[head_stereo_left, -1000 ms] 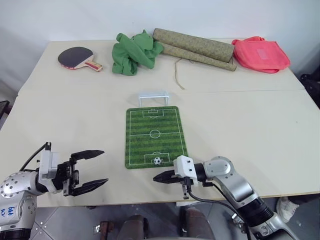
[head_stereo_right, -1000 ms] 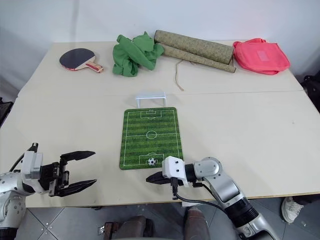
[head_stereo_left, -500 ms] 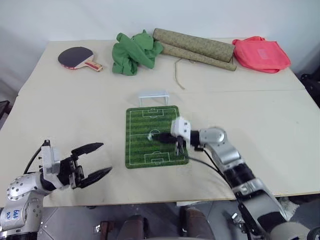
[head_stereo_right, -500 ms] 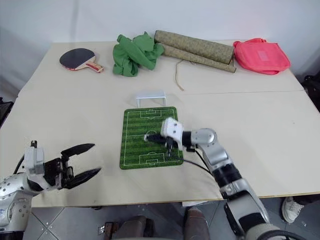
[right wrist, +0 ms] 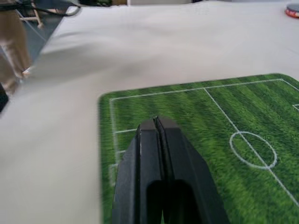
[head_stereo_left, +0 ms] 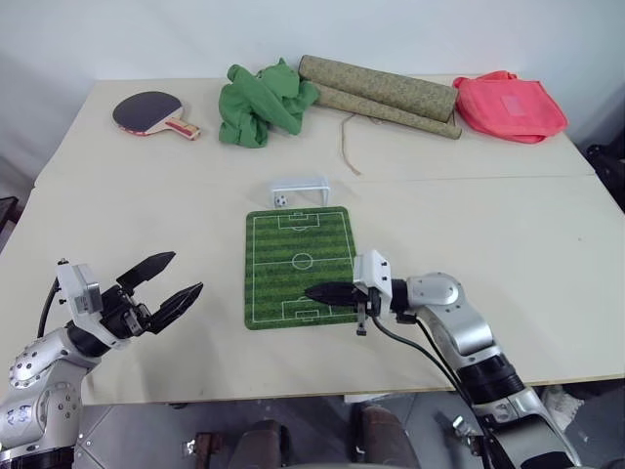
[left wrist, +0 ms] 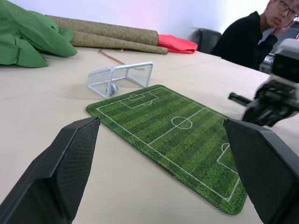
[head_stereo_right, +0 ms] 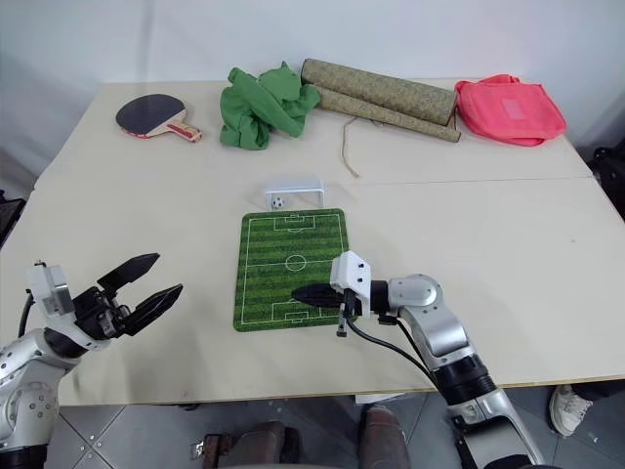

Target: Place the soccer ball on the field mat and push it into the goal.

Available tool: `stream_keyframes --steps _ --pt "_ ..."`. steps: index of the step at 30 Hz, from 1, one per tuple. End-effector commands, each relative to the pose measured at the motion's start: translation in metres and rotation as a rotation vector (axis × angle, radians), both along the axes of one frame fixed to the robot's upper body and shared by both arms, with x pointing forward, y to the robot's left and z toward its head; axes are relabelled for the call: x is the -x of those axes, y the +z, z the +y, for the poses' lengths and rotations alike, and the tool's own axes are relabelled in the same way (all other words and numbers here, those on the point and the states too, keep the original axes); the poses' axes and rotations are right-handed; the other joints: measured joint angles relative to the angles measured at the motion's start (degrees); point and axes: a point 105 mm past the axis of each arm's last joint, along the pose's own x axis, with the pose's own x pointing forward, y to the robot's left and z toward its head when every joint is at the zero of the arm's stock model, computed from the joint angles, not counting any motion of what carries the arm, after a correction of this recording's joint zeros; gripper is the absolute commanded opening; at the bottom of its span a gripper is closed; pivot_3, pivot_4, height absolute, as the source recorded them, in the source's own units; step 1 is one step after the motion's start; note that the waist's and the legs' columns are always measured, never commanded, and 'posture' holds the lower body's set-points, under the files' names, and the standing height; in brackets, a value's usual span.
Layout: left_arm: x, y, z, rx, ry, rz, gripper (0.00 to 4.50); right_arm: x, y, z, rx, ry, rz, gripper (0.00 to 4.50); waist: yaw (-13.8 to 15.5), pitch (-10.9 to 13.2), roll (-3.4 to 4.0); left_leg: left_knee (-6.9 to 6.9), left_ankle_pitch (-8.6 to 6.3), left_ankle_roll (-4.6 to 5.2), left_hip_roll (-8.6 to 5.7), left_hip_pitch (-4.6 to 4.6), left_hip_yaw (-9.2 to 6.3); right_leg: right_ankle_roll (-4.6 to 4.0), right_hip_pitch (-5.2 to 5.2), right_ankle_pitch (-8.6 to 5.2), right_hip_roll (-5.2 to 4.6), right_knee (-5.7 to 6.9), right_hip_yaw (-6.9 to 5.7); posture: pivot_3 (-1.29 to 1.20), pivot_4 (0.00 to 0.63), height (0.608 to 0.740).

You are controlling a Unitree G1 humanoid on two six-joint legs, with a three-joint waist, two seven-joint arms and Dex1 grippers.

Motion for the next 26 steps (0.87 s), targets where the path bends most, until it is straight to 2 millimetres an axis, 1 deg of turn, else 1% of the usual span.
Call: stream_keyframes --steps 1,5,8,9,12,14,15,16,18,20,23,26 --pt "0.0 0.01 0.004 -0.029 0.007 -0.038 4.5 0.015 0.019 -0.027 -0.074 -0.011 -0.064 0.04 0.2 0.0 -0.01 0.0 0.0 0.0 0.0 0.0 0.0 0.0 0.0 0.0 0.0 -0.01 0.0 0.0 0.15 0.74" --pt "0.002 0.01 0.004 -0.034 0.002 -0.038 4.5 0.023 0.022 -0.054 -0.102 -0.091 -0.087 0.04 0.5 0.0 -0.03 -0.01 -0.01 0.01 -0.02 -0.03 -0.01 0.01 0.04 0.0 -0.01 -0.08 -0.03 0.0 0.15 0.74" --pt "0.0 0.01 0.011 -0.08 0.017 -0.048 4.5 0.02 0.034 -0.1 -0.156 -0.324 -0.082 0.04 0.5 0.0 -0.03 -0.01 -0.01 0.01 0.0 0.0 0.01 0.01 0.04 0.01 0.0 -0.07 -0.01 0.0 0.15 0.74" --pt "0.0 0.011 0.013 -0.09 0.022 -0.053 4.5 0.02 0.036 -0.109 -0.171 -0.373 -0.074 0.04 0.5 0.0 -0.03 -0.03 -0.01 0.01 0.01 0.01 0.01 0.01 0.04 0.01 0.0 -0.05 -0.01 0.0 0.15 0.74" --pt "-0.007 0.015 0.019 -0.093 0.044 -0.06 4.5 0.031 0.038 -0.148 -0.135 -0.529 -0.1 0.62 1.3 0.0 -0.06 -0.02 -0.01 0.01 -0.01 0.05 0.08 0.01 0.05 0.01 0.0 -0.04 0.06 0.0 0.15 0.74" --pt "-0.01 0.016 0.019 -0.09 0.037 -0.047 4.5 0.036 0.042 -0.173 -0.148 -0.657 -0.127 1.22 1.6 0.0 -0.06 -0.02 -0.01 0.01 0.01 0.09 0.09 0.01 0.08 0.01 0.02 -0.03 0.07 0.0 0.15 0.74" --pt "-0.012 0.011 0.02 -0.113 0.051 -0.013 4.5 0.038 0.045 -0.181 -0.156 -0.707 -0.142 1.61 1.7 0.0 -0.06 -0.04 -0.01 0.01 0.01 0.09 0.1 0.01 0.08 0.01 0.02 -0.03 0.07 0.0 0.15 0.74" --pt "-0.013 0.008 0.02 -0.136 0.058 0.001 4.5 0.04 0.047 -0.187 -0.17 -0.742 -0.157 1.9 1.7 0.0 -0.06 -0.03 -0.01 0.02 0.0 0.12 0.16 0.01 0.09 0.01 0.01 -0.03 0.13 0.0 0.15 0.74" --pt "-0.013 0.002 0.022 -0.189 0.064 0.019 4.5 0.046 0.049 -0.189 -0.171 -0.752 -0.161 2.67 1.7 0.0 -0.06 -0.07 -0.01 0.03 -0.02 0.22 0.27 0.03 0.1 0.02 0.01 -0.02 0.26 0.0 0.15 0.74" --pt "-0.013 -0.005 0.027 -0.266 0.08 0.035 4.5 0.056 0.047 -0.187 -0.146 -0.715 -0.174 3.39 1.6 0.0 -0.06 -0.18 -0.02 0.03 0.01 0.41 0.4 0.02 0.13 0.01 0.03 0.0 0.38 0.0 0.15 0.74" --pt "-0.01 -0.01 0.034 -0.34 0.07 0.011 4.5 0.067 0.042 -0.187 -0.1 -0.672 -0.185 4.44 1.5 0.0 -0.06 -0.27 -0.02 0.03 0.04 0.51 0.53 0.01 0.11 0.01 0.06 0.01 0.47 0.0 0.15 0.74" --pt "-0.009 -0.012 0.036 -0.37 0.075 -0.012 4.5 0.065 0.043 -0.186 -0.063 -0.633 -0.213 4.48 1.5 0.0 -0.06 -0.23 -0.05 0.09 0.02 0.54 0.61 0.03 0.12 0.02 0.04 0.0 0.55 0.0 0.15 0.74"
